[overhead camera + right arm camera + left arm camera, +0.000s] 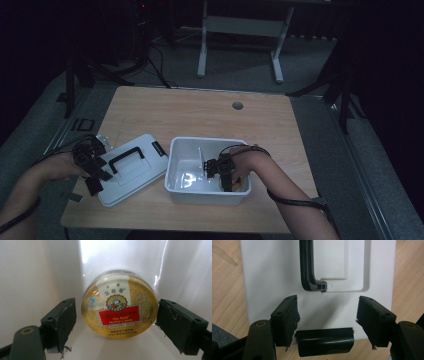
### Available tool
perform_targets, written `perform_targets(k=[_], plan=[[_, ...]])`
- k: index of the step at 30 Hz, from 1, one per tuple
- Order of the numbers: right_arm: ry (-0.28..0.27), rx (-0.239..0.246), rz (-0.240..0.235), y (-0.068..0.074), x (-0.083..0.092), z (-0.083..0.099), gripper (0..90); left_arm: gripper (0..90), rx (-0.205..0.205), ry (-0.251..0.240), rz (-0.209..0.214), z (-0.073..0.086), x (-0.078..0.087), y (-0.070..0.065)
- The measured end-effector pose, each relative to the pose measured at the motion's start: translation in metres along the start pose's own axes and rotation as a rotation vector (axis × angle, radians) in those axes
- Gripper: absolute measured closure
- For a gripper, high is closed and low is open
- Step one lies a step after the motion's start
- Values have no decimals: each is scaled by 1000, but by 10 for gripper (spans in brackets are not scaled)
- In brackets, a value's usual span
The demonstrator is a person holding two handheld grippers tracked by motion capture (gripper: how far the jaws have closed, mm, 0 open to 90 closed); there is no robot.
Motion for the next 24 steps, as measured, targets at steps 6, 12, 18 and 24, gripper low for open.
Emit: perform_targets(k=[6,12,18,24], plan=[[-76,32,21,7,17,1,161,332,1,0,-5,0,2,1],[-146,36,39,15,36,5,160,332,1,0,-7,0,2,1],[-206,31,81,18,54,19,161,332,2,0,-5,0,1,0],[-259,37,89,23,65,38,160,332,3,2,-7,1,1,1]])
Point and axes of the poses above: each handheld gripper's, and its own axes: x roughly backward along the jaws, z roughly out of its underside, y roughly to its left, the point moved 5 cm from there along -x, roughly forward along the jaws, and after that the axes turned 15 degrees about -z, right-handed, at the moved point
